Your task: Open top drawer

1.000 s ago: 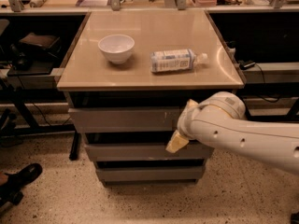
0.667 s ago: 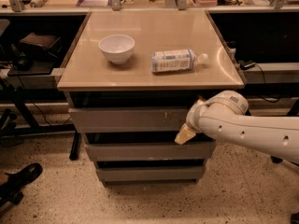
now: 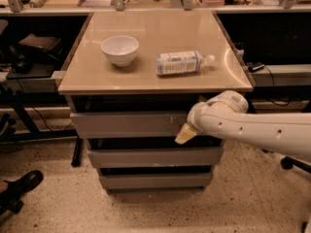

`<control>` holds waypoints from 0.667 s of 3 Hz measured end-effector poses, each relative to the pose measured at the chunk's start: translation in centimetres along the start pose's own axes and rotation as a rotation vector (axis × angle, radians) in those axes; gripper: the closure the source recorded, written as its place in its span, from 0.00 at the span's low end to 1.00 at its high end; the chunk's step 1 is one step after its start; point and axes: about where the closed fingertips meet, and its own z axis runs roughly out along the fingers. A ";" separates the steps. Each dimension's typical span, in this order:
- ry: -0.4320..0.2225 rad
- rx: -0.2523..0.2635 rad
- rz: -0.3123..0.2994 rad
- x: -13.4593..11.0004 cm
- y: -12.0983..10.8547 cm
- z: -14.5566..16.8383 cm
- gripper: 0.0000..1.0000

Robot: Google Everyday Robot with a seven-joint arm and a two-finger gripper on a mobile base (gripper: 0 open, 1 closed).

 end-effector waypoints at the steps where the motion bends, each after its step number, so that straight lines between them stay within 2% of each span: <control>1: 0.000 0.000 0.000 0.0 0.0 0.0 0.00; 2: 0.000 0.000 0.000 0.0 0.0 0.0 0.19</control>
Offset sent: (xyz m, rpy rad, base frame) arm 0.0000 0.0000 0.0002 0.0000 0.0001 0.0000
